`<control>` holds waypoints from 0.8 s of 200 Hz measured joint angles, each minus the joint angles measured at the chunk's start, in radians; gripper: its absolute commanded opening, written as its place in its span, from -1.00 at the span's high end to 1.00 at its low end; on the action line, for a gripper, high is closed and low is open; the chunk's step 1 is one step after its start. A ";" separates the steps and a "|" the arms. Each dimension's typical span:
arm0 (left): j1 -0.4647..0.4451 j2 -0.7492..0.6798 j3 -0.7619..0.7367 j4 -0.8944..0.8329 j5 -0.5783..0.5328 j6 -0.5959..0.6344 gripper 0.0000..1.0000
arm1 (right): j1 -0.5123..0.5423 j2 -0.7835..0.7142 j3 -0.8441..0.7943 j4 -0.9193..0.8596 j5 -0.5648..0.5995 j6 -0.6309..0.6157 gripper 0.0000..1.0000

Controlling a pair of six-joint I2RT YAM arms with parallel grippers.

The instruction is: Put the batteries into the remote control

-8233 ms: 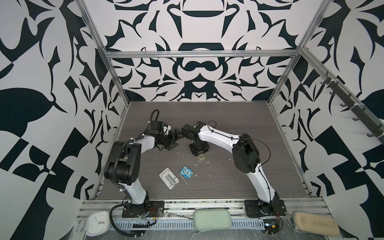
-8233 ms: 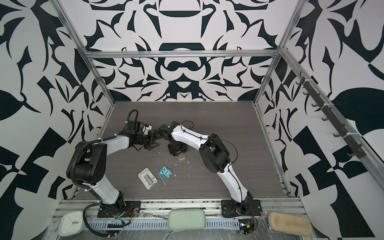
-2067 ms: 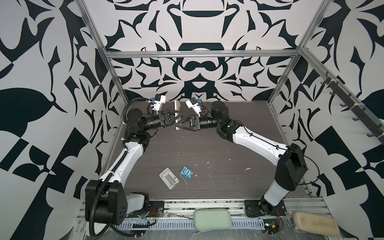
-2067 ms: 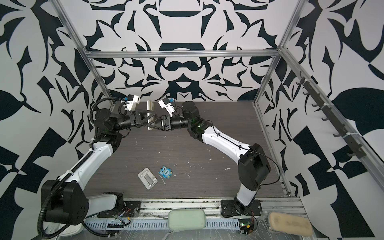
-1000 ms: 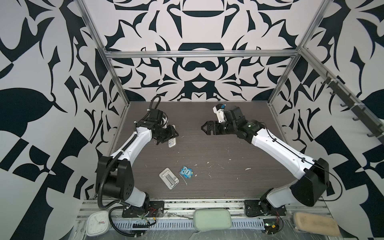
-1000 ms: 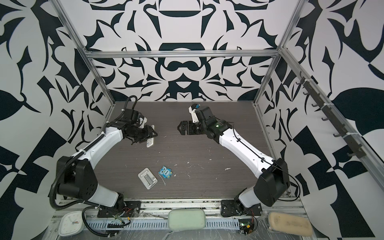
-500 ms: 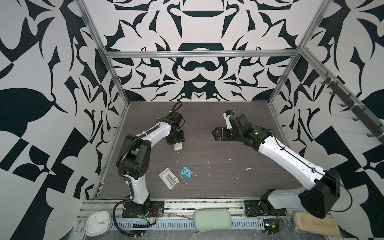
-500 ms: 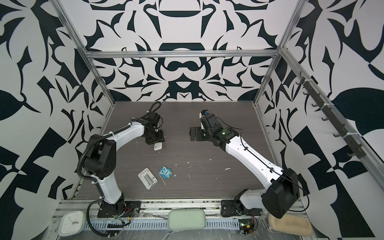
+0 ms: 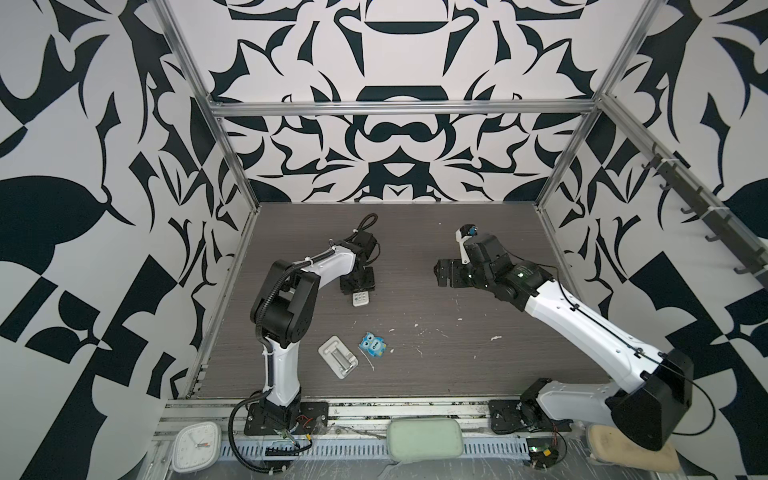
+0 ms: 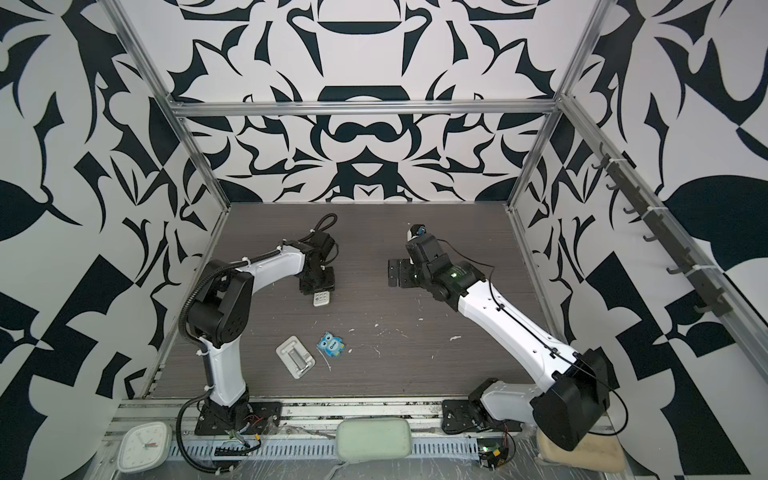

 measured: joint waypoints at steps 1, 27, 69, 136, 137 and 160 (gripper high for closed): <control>0.000 0.000 0.000 0.000 0.000 0.000 0.36 | 0.000 0.000 0.000 0.000 0.001 0.000 -0.99; -0.004 0.000 -0.002 0.004 -0.011 -0.013 0.06 | 0.000 -0.011 -0.005 0.000 0.027 -0.003 -0.99; -0.006 -0.005 -0.008 0.019 -0.014 -0.027 -0.29 | 0.000 -0.027 -0.011 0.001 0.081 -0.014 -0.99; -0.008 -0.035 -0.024 0.028 0.014 -0.037 -0.99 | -0.001 -0.066 -0.014 -0.013 0.202 -0.023 -0.99; -0.008 -0.038 -0.024 0.028 0.015 -0.036 -0.99 | -0.001 -0.069 -0.015 -0.013 0.205 -0.024 -0.99; -0.008 -0.100 -0.027 0.010 0.039 -0.034 -0.99 | -0.002 -0.131 -0.053 0.013 0.253 -0.048 -0.99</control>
